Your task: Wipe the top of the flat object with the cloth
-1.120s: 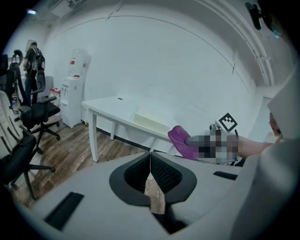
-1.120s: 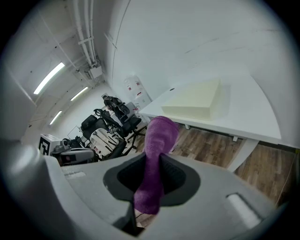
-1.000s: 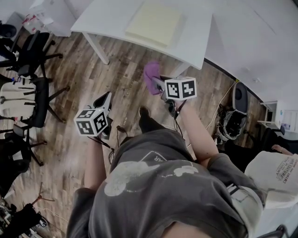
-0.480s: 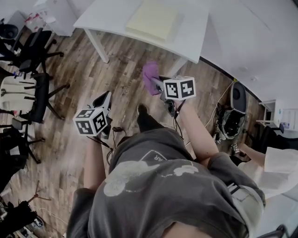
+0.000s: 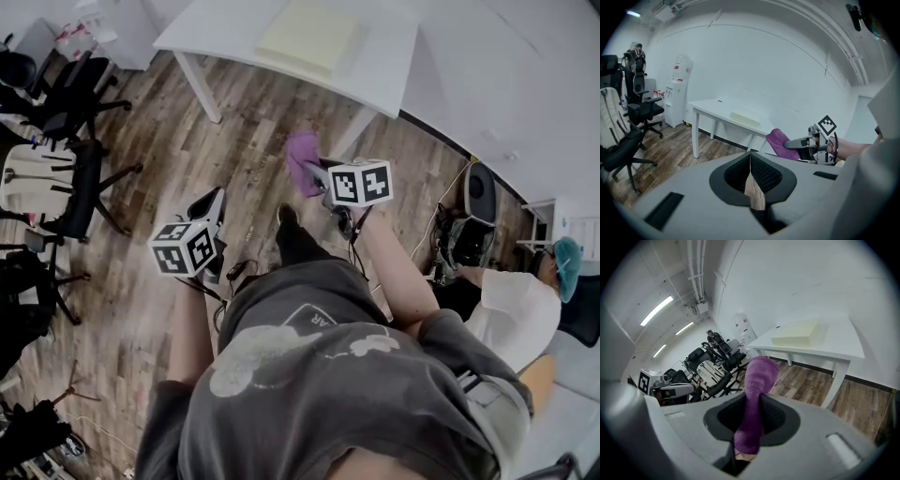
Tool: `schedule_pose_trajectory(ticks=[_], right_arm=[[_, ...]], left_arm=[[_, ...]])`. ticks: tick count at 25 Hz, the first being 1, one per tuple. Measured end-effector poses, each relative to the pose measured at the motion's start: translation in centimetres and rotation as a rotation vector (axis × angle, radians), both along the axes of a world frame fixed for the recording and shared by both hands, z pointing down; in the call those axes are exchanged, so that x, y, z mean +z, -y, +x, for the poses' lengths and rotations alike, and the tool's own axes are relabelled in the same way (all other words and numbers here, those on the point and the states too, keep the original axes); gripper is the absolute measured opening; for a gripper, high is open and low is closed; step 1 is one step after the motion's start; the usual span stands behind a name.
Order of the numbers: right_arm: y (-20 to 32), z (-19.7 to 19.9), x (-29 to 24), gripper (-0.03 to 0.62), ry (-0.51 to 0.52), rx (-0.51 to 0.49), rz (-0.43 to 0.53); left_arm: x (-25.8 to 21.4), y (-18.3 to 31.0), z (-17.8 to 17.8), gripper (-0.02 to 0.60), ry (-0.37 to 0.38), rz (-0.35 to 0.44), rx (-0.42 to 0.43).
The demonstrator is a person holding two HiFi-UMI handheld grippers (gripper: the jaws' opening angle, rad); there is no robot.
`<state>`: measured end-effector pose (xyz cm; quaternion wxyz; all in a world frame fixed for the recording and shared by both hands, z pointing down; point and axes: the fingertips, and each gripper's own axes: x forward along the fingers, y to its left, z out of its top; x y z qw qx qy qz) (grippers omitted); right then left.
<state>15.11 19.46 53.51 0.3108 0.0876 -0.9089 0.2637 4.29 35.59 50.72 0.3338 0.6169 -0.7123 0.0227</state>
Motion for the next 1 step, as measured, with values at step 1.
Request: schedule_pose_trajectory(ticks=[1], right_arm=[[-0.24, 0.20, 0.16, 0.075, 0.002, 0.003, 0.001]], left_arm=[[0.22, -0.25, 0.22, 0.000, -0.001, 0.000, 0.001]])
